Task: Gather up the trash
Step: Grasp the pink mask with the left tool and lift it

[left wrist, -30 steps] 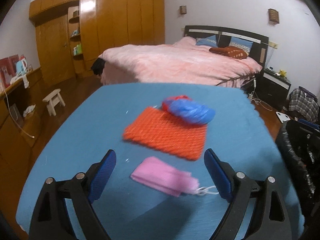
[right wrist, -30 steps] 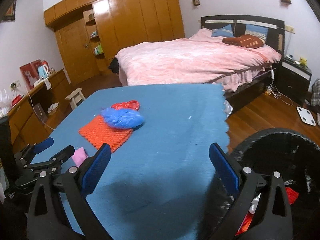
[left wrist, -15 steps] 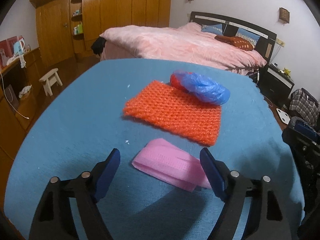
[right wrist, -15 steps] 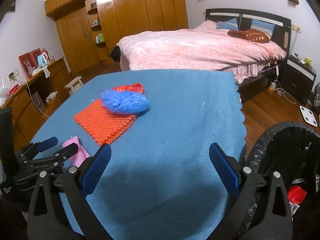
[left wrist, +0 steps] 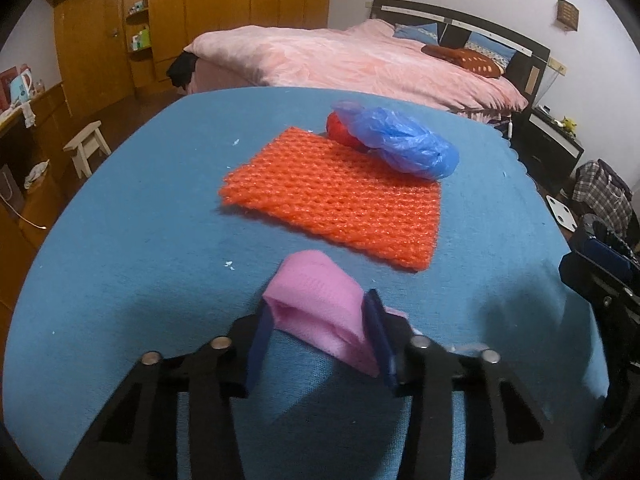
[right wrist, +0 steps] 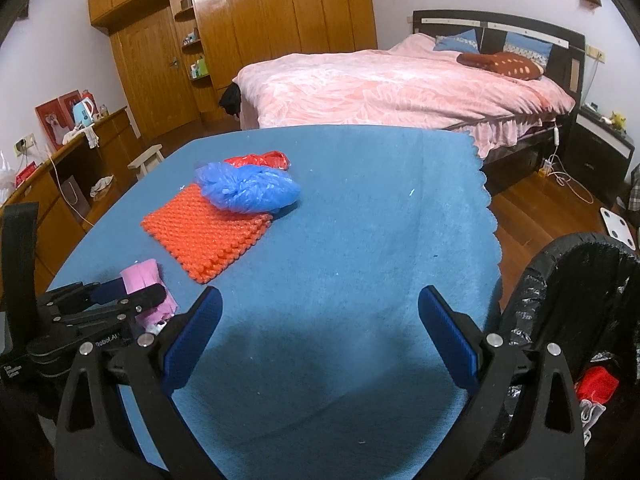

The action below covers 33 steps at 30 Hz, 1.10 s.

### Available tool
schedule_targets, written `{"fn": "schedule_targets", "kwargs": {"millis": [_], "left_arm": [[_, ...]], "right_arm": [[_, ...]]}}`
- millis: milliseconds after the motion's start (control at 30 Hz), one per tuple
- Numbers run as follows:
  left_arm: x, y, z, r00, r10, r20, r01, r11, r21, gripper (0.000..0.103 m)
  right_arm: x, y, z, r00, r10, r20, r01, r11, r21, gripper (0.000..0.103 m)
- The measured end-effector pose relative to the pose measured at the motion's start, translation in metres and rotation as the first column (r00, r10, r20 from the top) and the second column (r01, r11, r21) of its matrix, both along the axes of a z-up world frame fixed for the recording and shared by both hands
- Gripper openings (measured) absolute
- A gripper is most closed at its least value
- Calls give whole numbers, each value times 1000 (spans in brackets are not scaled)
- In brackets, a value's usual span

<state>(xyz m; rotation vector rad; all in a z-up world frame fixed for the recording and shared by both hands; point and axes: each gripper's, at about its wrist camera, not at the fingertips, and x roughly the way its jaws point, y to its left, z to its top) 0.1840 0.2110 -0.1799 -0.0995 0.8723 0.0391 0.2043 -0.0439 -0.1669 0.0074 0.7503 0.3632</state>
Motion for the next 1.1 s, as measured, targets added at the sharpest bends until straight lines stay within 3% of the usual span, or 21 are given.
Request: {"fn": "schedule_targets", "kwargs": {"millis": [167,267,700,1100], "left_arm": [[0,-3,2,1000,-15,12,15,1000,2,19],[-1,-5,4,999,-32,26,32,999,7,13],[6,2,39,988,-2,157,2,1000,1,10],[36,34,47,977,71,200,-73,997,5,10]], "right_arm": [[0,0,-1,1000,3,-1,-3,1000,-5,96],[0,0,-1,1000,2,-1,-2,1000,-6,96],[20,11,15,999,10,47,-10,1000,15,96],[65,54,23,997,54,59,-56,998,30,96]]}}
